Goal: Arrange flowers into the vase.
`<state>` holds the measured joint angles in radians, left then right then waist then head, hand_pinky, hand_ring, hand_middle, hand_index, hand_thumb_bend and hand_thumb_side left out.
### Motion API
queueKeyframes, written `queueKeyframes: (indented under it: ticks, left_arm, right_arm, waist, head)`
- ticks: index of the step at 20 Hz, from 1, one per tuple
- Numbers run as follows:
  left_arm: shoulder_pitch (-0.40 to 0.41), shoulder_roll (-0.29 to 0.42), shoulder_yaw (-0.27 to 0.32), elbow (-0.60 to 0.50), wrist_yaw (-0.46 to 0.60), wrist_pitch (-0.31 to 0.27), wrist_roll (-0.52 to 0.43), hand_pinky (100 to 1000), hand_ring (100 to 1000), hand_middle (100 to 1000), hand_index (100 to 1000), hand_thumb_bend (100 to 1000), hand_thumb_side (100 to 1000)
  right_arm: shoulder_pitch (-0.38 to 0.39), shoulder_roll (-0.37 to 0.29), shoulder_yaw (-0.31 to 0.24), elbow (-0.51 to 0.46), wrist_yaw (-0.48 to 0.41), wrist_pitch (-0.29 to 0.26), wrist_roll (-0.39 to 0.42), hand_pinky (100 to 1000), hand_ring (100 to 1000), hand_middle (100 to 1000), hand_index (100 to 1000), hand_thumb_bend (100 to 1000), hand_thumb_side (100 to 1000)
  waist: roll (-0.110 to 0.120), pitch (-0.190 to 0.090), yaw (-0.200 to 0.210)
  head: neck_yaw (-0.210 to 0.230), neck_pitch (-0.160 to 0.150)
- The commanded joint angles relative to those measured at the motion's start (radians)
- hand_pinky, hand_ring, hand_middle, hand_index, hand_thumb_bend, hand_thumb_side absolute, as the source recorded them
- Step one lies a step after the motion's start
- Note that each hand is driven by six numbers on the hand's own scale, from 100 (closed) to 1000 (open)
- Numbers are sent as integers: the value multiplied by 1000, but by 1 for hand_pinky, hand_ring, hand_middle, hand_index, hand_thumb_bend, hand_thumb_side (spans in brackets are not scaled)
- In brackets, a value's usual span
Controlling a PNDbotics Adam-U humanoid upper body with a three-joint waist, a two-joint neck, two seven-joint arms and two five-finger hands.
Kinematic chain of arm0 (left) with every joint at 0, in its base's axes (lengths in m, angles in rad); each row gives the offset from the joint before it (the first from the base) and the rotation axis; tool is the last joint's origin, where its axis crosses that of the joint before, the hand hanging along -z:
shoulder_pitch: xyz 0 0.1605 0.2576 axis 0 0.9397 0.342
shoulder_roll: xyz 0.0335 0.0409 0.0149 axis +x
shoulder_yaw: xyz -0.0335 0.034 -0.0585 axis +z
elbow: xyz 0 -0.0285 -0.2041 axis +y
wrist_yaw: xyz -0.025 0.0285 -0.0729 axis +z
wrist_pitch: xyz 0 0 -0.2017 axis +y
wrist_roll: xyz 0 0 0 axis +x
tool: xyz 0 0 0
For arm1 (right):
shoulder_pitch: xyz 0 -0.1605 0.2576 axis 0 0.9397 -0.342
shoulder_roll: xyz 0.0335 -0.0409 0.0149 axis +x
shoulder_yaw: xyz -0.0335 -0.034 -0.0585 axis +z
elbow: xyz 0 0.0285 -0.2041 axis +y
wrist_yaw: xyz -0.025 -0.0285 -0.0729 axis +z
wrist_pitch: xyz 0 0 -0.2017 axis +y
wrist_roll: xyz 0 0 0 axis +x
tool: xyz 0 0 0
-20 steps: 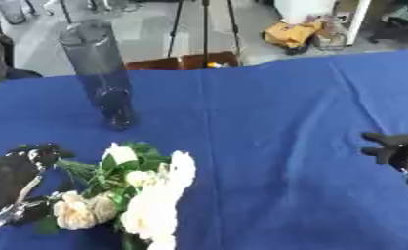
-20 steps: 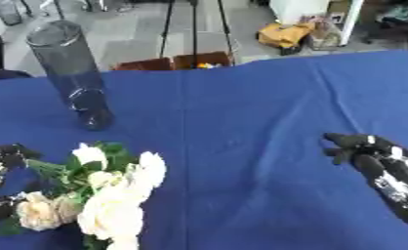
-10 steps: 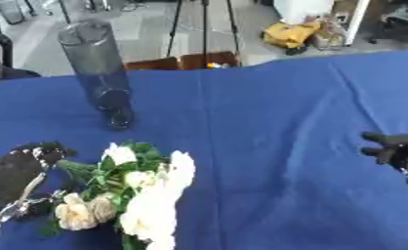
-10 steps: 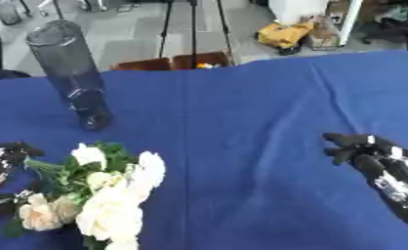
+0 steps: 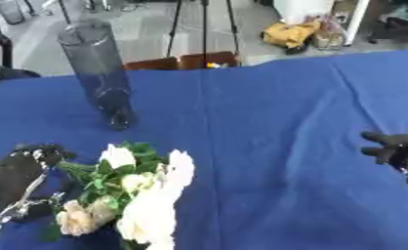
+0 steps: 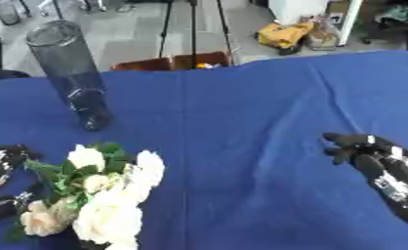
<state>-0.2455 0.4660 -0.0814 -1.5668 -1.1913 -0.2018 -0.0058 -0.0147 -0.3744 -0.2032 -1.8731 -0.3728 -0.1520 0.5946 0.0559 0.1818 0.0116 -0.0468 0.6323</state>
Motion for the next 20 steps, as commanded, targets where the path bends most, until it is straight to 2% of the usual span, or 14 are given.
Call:
queueKeyframes:
  ticks: [1,20]
  left_arm:
    - [-3,39,17,-8,-10,4,9,710,698,647,798,368,100]
    - [10,53,35,-8,-16,20,17,712,698,646,797,369,100]
  right_arm:
    - [-8,-16,-11,-7,-11,-3,1,894,955,531,770,289,521]
    - [-7,-16,-13,-6,-11,-3,1,894,955,531,770,291,522]
  waist:
    - [-17,-4,0]
    - [-17,-5,1]
  head:
    - [-2,-9]
    - [-5,-9]
